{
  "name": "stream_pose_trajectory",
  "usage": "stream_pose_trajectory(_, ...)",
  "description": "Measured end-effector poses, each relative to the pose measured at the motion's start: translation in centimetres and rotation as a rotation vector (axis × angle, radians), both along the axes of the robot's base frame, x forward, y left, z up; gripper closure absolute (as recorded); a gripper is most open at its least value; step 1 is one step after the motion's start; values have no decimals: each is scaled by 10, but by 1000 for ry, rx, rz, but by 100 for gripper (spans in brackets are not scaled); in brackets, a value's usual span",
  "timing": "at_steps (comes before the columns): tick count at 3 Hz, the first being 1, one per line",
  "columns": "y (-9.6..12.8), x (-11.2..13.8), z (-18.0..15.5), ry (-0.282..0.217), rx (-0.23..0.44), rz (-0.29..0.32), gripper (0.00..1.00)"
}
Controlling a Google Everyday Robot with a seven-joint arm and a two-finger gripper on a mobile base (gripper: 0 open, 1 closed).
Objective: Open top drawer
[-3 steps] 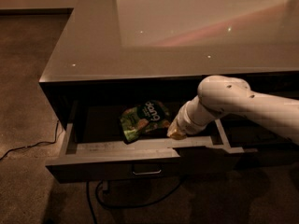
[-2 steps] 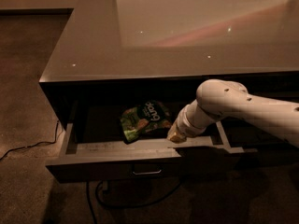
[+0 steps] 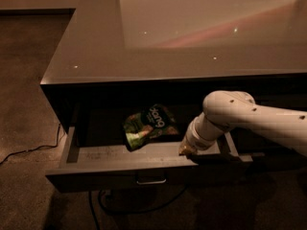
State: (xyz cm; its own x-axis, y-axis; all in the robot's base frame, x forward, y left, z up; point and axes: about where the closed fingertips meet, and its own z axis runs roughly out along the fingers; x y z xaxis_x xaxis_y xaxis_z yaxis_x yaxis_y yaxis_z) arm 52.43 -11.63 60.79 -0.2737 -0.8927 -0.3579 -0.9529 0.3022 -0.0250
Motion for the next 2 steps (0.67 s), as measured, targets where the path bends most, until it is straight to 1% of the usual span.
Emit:
stream_pose_trajectory(1, -16, -15, -12, 30, -27, -16, 100)
stream_pose_trajectory(2, -28, -29, -7, 21, -49, -33, 100)
